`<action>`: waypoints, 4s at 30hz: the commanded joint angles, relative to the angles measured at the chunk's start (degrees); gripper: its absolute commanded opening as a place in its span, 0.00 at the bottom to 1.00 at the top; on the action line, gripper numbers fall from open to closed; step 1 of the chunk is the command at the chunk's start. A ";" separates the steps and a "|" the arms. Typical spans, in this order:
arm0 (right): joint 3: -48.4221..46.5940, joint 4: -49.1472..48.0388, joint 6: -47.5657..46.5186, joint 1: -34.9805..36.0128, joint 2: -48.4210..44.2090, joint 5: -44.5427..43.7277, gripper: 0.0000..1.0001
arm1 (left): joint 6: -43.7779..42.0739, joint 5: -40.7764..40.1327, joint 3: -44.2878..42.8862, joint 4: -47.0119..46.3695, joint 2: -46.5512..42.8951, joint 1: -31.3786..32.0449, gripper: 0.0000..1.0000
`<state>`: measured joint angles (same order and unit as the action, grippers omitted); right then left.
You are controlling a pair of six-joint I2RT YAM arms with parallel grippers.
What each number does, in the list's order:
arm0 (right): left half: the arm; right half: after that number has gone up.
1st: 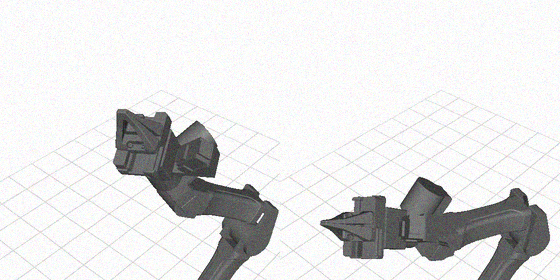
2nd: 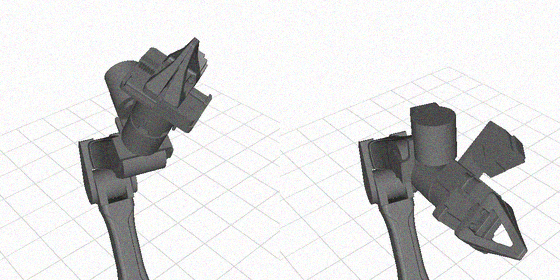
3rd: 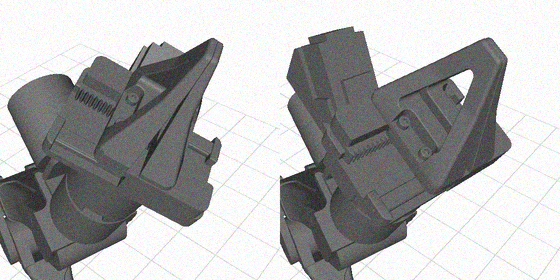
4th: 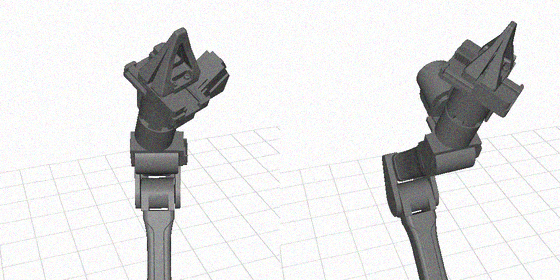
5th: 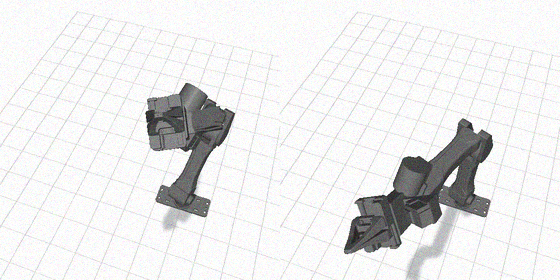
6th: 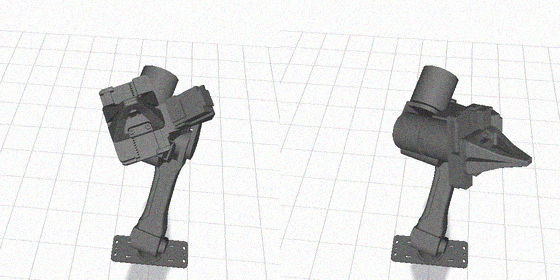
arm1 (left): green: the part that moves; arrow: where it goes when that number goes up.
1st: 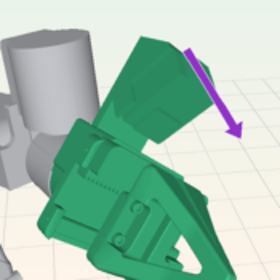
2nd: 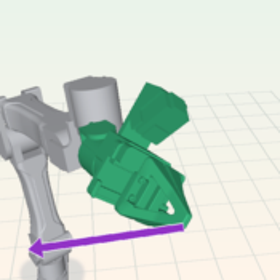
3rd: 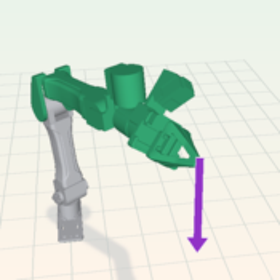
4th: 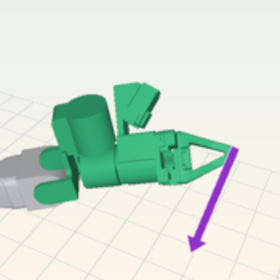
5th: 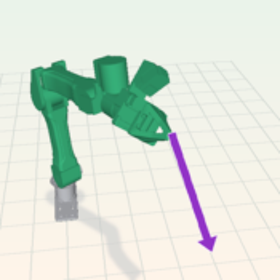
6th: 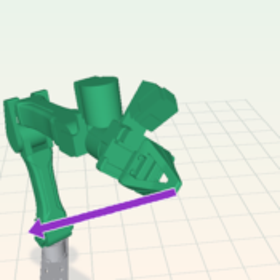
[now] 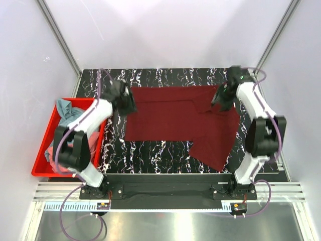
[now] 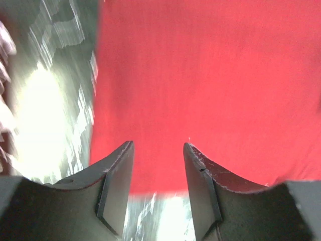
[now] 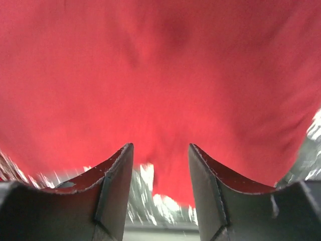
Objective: Fold and stack the t-shirts
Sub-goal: Fold the tshirt
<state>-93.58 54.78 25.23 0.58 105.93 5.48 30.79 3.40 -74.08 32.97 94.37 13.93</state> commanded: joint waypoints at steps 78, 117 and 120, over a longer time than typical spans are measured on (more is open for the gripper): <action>55.52 -0.73 17.12 12.25 -31.75 6.74 0.44 | 2.09 -7.27 10.98 -5.37 2.48 -6.20 0.00; 36.01 -5.48 16.42 13.04 -14.44 2.61 0.40 | 1.91 -3.75 8.17 -3.88 4.60 -6.46 0.00; 38.20 -6.71 17.48 13.04 -14.26 3.40 0.40 | 2.00 -3.75 7.90 -3.70 4.60 -6.46 0.00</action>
<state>-57.12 49.15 41.89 13.13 92.31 8.64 33.04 -1.43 -64.86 30.09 99.39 7.79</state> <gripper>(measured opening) 0.401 0.024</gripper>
